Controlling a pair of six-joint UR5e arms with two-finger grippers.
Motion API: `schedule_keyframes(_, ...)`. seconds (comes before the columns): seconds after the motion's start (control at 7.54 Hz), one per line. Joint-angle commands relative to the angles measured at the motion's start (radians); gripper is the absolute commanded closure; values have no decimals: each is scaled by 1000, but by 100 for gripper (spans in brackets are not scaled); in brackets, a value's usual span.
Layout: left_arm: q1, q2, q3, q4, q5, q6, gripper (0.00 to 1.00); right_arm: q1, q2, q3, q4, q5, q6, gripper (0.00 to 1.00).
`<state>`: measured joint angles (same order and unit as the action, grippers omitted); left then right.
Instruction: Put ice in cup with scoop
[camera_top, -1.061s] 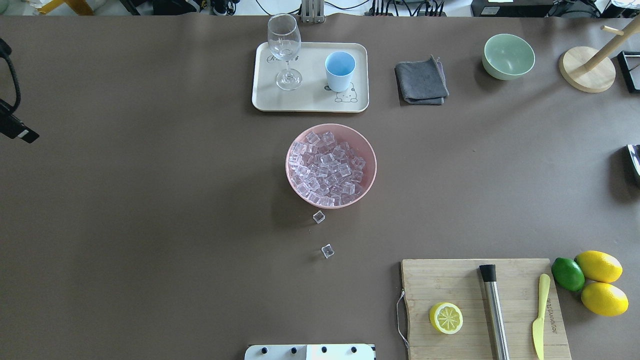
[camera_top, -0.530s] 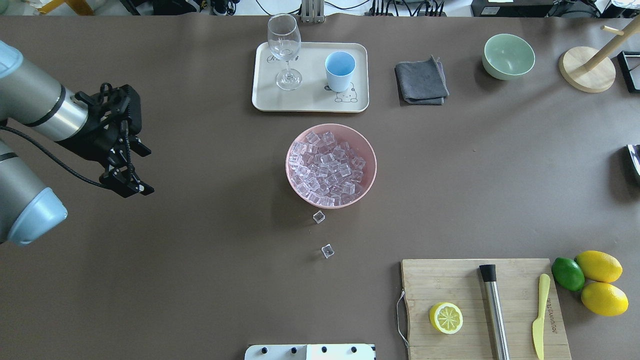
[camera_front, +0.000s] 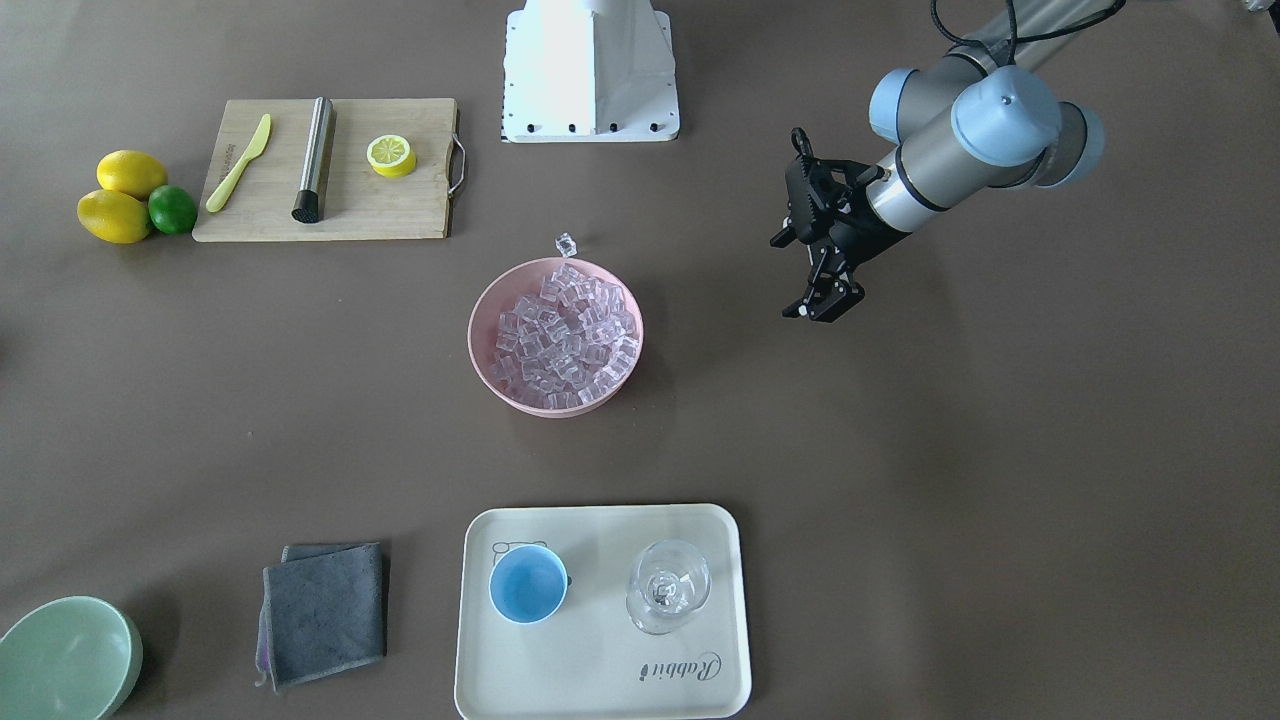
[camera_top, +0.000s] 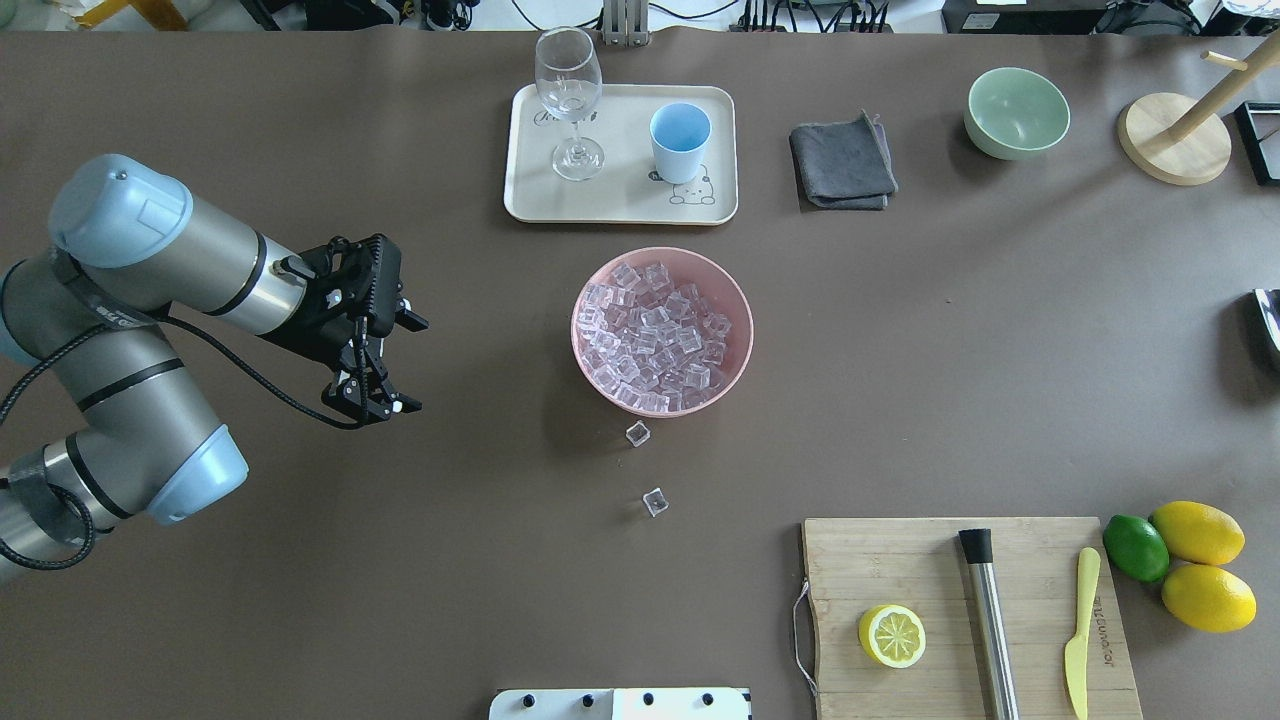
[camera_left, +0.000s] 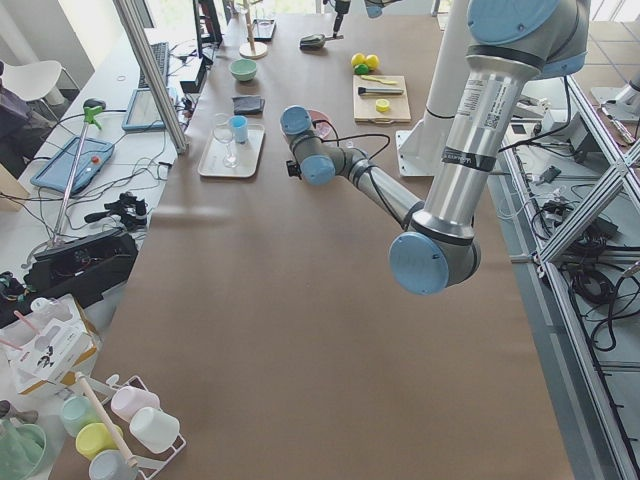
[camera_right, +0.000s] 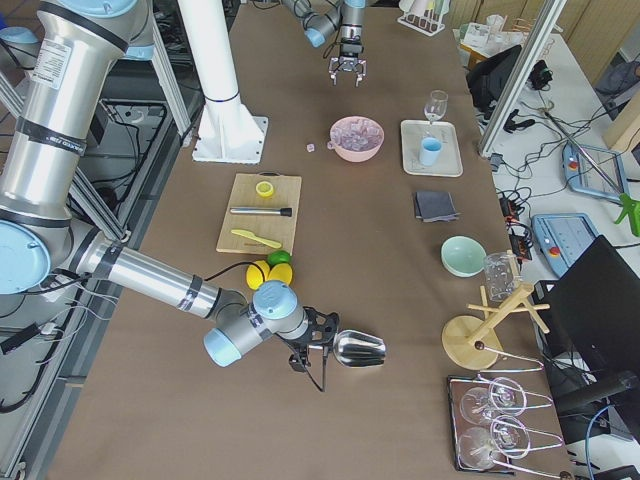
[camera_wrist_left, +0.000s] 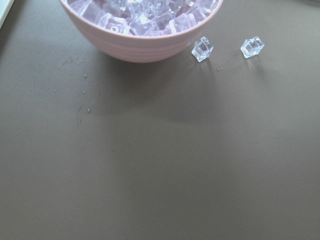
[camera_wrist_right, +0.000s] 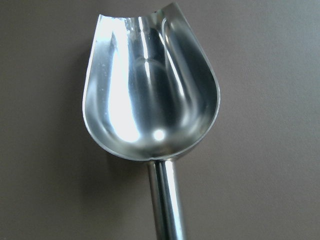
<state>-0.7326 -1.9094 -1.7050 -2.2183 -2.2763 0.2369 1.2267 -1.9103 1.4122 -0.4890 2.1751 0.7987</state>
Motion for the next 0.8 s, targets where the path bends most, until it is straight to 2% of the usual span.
schedule_keyframes(0.0,58,-90,75,-58,70,-5,1,-47,-13,-6,26,-46,16,6)
schedule_keyframes(0.13,59,-153,105,-25,111,-2,1,-52,-15,-6,26,-49,16,8)
schedule_keyframes(0.4,97,-180,111,11,156,-4,1,-62,-15,-6,26,-61,17,20)
schedule_keyframes(0.66,98,-200,148,12,156,-5,1,-67,-15,-6,26,-61,17,54)
